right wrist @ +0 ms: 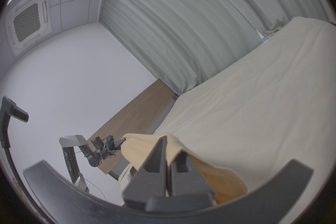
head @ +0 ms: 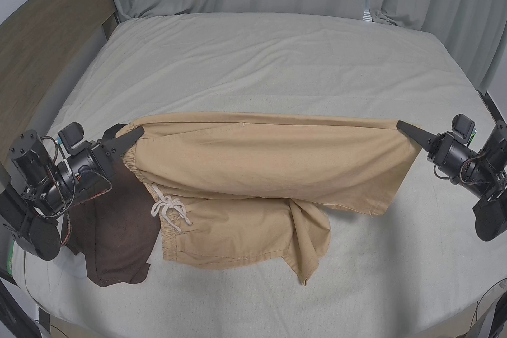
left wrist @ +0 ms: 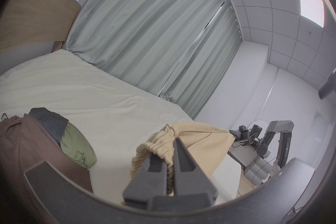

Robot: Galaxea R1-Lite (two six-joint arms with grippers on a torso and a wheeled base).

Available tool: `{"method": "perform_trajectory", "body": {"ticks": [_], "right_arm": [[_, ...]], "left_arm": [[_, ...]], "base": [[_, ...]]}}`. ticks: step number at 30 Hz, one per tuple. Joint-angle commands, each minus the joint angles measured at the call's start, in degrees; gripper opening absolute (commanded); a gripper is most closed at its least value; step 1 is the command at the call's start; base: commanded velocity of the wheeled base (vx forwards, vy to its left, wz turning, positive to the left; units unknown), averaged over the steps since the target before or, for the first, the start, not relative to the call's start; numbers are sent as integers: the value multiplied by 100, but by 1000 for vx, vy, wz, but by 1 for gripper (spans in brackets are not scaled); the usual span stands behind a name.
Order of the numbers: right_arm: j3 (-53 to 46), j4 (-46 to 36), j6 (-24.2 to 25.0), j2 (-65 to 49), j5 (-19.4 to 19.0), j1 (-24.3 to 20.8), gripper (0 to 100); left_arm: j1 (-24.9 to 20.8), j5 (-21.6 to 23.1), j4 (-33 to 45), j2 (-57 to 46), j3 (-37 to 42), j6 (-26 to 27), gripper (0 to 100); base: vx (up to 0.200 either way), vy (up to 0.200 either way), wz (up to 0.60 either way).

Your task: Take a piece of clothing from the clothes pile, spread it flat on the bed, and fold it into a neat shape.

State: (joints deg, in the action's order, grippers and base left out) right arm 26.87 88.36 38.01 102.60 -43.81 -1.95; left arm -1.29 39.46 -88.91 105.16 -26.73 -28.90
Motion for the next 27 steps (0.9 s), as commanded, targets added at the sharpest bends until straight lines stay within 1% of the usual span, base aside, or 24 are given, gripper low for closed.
{"method": "perform_trajectory", "body": {"ticks": [1,4,6,11,15,17,22,27], "right_arm": [[275,-3,-4,173,-13,-33,0],[425,-3,5,314,-13,-33,0],[723,-3,13,639,4,2,0],[1101,-3,22,1034,224,-25,0],[1409,-3,40,1289,233,-25,0],[1532,-3,40,1386,233,-25,0],[1857,-3,49,1632,242,-16,0],[2059,-3,57,1843,250,19,0]], "left_arm": [[-29,-17,-4,84,-122,-36,0],[-20,-35,-4,198,-218,-10,0],[-3,-96,5,286,-341,-36,0],[-38,-184,-4,506,-491,-80,0],[-82,-430,-4,726,-728,-107,0],[-91,-518,-4,813,-842,-212,0],[-91,-624,-4,989,-1115,-423,0],[-82,-721,-4,1253,-1352,-441,0]], "base": [[0,0,0],[0,0,0],[0,0,0],[0,0,0],[0,0,0],[0,0,0],[0,0,0],[0,0,0]]}}
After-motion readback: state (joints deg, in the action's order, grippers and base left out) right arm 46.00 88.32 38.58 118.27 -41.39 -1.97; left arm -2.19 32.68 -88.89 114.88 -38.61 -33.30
